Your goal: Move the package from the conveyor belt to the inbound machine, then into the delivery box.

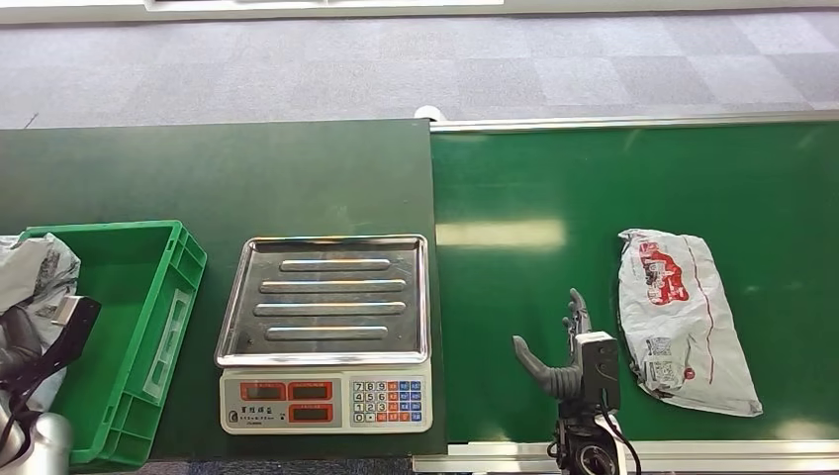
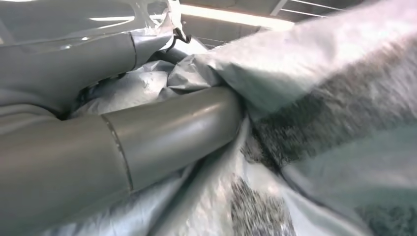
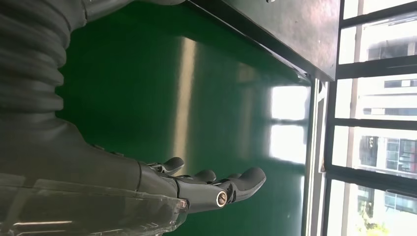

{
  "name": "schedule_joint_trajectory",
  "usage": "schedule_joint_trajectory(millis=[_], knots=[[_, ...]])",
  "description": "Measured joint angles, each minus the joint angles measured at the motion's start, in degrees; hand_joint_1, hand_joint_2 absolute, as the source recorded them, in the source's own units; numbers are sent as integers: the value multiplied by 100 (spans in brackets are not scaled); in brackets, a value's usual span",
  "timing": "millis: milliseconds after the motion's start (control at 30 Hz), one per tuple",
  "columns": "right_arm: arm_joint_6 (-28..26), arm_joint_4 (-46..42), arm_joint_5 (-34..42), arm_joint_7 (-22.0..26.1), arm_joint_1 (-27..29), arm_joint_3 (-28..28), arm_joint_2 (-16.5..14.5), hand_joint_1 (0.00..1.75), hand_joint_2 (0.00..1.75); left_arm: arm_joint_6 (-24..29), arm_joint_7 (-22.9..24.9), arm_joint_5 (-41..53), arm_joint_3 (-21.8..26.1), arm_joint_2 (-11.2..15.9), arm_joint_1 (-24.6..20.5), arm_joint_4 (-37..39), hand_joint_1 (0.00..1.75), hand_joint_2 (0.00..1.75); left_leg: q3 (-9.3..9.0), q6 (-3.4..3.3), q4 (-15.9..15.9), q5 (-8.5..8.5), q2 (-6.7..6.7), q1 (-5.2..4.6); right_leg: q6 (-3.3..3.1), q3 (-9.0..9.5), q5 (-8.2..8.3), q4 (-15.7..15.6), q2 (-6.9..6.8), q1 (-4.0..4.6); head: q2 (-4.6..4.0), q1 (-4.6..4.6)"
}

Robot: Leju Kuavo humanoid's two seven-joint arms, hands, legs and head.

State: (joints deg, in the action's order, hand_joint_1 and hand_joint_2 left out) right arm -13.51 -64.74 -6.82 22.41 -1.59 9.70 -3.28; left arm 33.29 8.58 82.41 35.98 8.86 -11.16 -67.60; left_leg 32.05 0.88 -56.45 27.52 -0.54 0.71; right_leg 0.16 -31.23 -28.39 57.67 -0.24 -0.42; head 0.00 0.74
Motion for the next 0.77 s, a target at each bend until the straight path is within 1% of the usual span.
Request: schedule_joint_trajectory(millis=[33, 67, 433, 767], knots=[[0, -16, -1, -6, 9, -1, 0, 0, 175, -13, 1, 1, -32, 32, -2, 33, 7, 0, -1, 0, 0, 0, 1, 0, 0, 1, 0, 0, 0, 0, 0, -1], [0, -33, -2, -14, 18, -1, 0, 0, 175, -19, 1, -1, -63, 58, -4, 59, 0, 0, -2, 0, 0, 0, 2, 0, 0, 1, 0, 0, 0, 1, 0, 0], [0, -126, -6, -78, 84, -2, 0, 0, 175, 30, -32, -117, -325, 174, -3, 123, 0, 0, -6, 2, 1, -2, 14, 1, -1, 10, 0, 0, -7, 1, 0, -1], [0, -138, -8, -80, 99, -2, 0, 0, 175, 155, -71, -150, -372, 180, 0, 100, 0, 0, -9, 2, 1, -2, 14, 1, -1, 12, 0, 0, -7, 1, 0, -1]])
